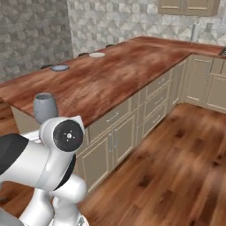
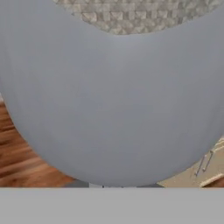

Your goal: Retrieve the wine glasses from the counter and place one next to each plate.

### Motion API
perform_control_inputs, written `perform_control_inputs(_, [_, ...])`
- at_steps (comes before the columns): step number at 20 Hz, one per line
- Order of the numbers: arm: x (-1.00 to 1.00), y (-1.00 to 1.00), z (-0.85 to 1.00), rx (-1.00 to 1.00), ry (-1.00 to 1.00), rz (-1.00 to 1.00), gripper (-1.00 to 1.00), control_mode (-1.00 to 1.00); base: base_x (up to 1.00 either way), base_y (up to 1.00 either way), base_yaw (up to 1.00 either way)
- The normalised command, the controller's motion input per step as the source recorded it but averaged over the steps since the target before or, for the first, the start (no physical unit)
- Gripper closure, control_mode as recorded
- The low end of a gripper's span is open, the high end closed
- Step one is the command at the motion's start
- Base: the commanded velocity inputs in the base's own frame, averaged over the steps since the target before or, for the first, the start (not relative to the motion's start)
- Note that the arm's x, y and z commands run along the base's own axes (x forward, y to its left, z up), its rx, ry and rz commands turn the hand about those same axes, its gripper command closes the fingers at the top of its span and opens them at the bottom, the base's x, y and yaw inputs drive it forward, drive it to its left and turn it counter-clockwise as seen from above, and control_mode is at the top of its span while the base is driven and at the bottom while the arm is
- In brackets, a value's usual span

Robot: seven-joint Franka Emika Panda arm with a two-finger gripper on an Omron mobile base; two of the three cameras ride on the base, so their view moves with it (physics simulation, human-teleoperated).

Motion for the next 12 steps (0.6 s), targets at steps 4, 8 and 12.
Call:
perform_control_inputs(4, [0.00, 0.00, 0.00, 0.00, 0.00, 0.00, 1.00, 1.00, 0.79, 1.00, 0.00])
perform_control_inputs(8, [0.00, 0.00, 0.00, 0.00, 0.00, 0.00, 1.00, 1.00, 0.65, 1.00, 0.00])
perform_control_inputs(12, [0.00, 0.00, 0.00, 0.00, 0.00, 0.00, 1.00, 1.00, 0.49, 1.00, 0.00])
